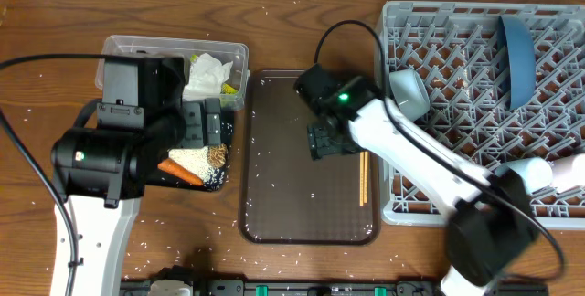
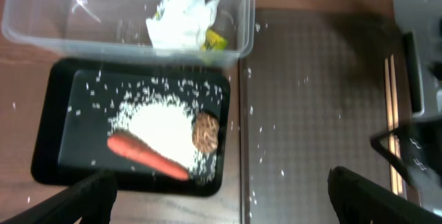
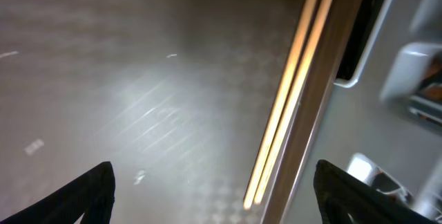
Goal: Sort waste into correct bins and load items into the dishwasher rack
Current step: 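Retract left gripper and move right gripper to the wooden chopsticks, then grasp one wooden chopstick on brown tray with right gripper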
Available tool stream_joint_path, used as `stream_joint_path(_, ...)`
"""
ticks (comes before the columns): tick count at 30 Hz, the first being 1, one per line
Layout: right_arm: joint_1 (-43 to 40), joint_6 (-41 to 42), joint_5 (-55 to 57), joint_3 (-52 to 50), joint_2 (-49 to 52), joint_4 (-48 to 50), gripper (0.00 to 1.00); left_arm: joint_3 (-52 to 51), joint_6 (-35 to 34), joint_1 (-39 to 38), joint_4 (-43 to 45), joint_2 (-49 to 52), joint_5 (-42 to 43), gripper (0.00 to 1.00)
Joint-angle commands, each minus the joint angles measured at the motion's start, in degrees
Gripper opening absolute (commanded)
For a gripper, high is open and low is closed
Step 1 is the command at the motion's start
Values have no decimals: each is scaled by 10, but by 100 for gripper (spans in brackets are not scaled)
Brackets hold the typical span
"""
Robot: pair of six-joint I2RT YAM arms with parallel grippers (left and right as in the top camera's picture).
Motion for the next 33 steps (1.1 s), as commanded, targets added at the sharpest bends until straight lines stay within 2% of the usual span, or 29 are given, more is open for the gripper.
stream_joint_path(1,-24,43,23,-1,42,5,82,5,-3,-1,-9,-4,3,98)
stream_joint_path(6,-50,42,-21,-1,96,15,74,5,-3,-1,-10,0,3,98)
stream_joint_path(9,-53,12,-65,-1,121,34,69,5,-3,-1,-10,0,4,98)
stream_joint_path(13,-53,14,-69,-1,150,40,63,5,-3,-1,-10,0,4,98)
stream_joint_path(23,-54,-1,-67,-1,155,37,64,5,-3,-1,-10,0,4,98)
stream_joint_path(33,-54,3,-58,-1,101,22,75,5,-3,-1,-10,0,4,98)
